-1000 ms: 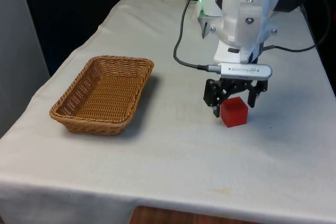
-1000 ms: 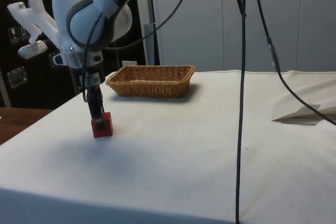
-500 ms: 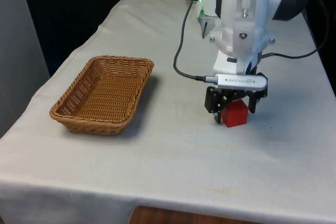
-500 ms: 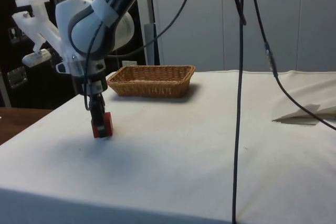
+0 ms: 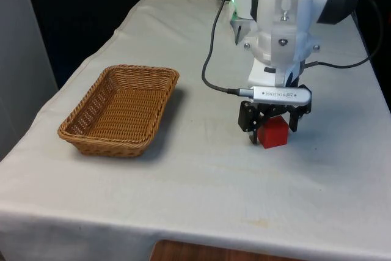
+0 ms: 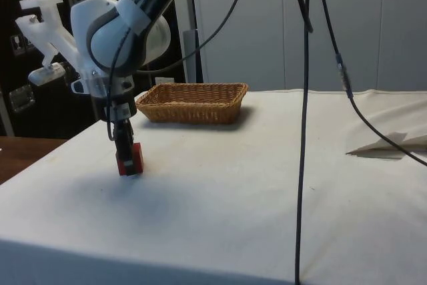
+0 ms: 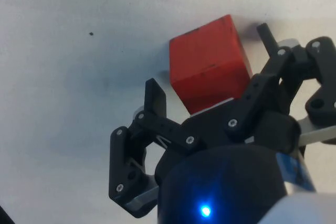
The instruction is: Pick up the cube and place it into the basket.
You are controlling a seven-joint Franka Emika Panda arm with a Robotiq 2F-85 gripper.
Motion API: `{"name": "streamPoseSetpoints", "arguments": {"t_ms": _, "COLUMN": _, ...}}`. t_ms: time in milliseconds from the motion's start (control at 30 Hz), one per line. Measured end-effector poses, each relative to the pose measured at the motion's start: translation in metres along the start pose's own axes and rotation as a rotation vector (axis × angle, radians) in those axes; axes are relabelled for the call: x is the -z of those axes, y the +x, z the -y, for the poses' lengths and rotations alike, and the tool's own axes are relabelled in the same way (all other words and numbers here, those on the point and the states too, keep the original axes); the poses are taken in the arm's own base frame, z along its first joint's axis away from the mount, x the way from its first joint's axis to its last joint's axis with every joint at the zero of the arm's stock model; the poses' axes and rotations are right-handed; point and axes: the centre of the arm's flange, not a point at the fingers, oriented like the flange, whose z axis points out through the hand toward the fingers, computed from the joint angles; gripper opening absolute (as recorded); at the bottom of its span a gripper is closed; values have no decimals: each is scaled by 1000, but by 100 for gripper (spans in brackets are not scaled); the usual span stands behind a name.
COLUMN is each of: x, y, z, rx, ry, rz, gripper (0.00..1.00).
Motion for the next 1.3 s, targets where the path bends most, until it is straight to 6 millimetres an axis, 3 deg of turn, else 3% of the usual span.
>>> {"name": "streamPoseSetpoints", "arguments": {"t_ms": 200, "x": 0, "y": 0, "z": 0, "rx": 0, "ry": 0, "rz": 0, "gripper": 100}}
{"name": "streamPoseSetpoints", "arguments": {"t_ms": 267, "x": 0, "y": 0, "z": 0, "rx": 0, "ry": 0, "rz": 0, "gripper": 80}}
{"name": "streamPoseSetpoints", "arguments": {"t_ms": 300, "x": 0, "y": 0, "z": 0, "rx": 0, "ry": 0, "rz": 0, "gripper": 63}}
{"name": "streamPoseSetpoints", "arguments": {"t_ms": 333, "x": 0, "y": 0, "z": 0, "rx": 0, "ry": 0, "rz": 0, "gripper": 63}}
{"name": "streamPoseSetpoints", "arguments": {"t_ms": 500, "x": 1, "y": 0, "z": -2, "rx": -2, "ry": -2, "rz": -1, "gripper": 7}}
{"name": "streamPoseSetpoints", "arguments": {"t_ms": 533, "x": 2, "y": 0, "z": -2, "rx": -2, "ry": -2, "rz": -2, "gripper": 1}}
{"name": "streamPoseSetpoints", "arguments": {"t_ms": 967, "x": 7, "y": 1, "z": -2, "rx": -2, "ry": -4, "rz": -7, "gripper": 2}}
{"name": "streamPoseSetpoints", "arguments": {"t_ms": 1167, "x": 37, "y": 2, "z": -2, "rx": -2, "ry": 4, "rz": -7, "gripper": 2}}
{"name": "streamPoseSetpoints", "arguments": {"t_ms": 1300, "x": 47, "y": 2, "z": -2, "rx": -2, "ry": 6, "rz": -9, "gripper": 2}}
